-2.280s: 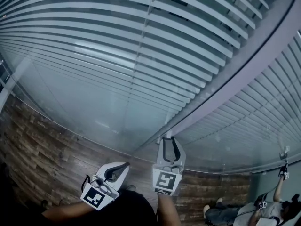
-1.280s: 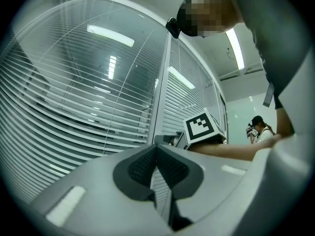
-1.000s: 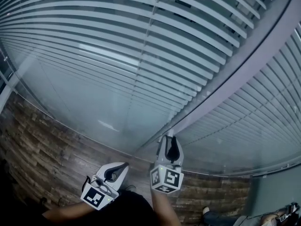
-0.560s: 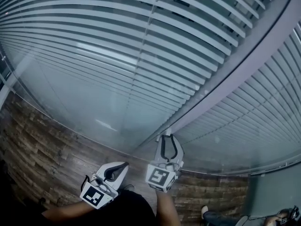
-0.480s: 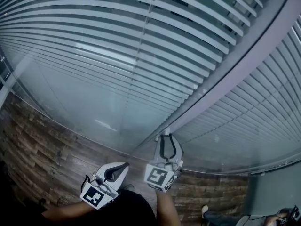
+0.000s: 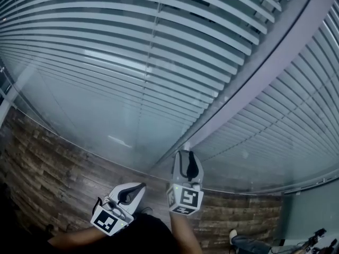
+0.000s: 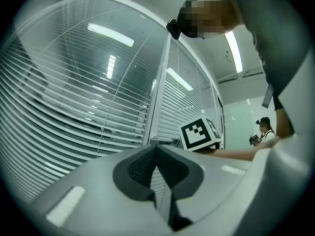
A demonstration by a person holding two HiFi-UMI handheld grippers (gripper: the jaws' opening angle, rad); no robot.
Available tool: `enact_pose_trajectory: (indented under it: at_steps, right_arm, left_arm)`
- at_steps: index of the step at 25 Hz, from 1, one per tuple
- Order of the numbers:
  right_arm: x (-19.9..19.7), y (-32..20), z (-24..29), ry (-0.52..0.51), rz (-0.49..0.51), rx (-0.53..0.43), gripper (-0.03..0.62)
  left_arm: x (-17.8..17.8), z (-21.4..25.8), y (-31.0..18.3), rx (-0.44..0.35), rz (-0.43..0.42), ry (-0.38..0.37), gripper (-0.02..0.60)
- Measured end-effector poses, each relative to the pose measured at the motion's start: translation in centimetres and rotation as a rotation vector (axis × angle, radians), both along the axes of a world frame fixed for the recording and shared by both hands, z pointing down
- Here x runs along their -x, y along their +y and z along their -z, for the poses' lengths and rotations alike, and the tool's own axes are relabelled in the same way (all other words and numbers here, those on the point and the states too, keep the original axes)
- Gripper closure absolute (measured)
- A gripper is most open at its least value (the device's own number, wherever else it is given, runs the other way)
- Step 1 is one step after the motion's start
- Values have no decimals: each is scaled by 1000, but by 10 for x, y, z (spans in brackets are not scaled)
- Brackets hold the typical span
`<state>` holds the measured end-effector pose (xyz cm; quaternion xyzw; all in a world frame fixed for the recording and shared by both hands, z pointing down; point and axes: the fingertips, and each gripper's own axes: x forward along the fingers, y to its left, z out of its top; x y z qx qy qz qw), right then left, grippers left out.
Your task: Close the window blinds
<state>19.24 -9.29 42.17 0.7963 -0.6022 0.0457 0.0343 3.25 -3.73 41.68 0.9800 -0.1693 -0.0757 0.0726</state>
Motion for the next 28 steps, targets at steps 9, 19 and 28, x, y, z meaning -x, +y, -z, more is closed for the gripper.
enact_pose_trajectory:
  at_steps: [9, 19, 28]
  right_arm:
    - [-5, -2, 4, -204, -35, -132, 450]
    - [-3, -7, -14, 86, 7, 7, 461]
    - [6, -9, 1, 632, 39, 234, 464]
  left_arm:
    - [2, -17, -5, 48, 17, -59, 583]
    - [3, -35, -9, 53, 34, -69, 583]
    - [-2, -13, -3, 50, -2, -5, 583]
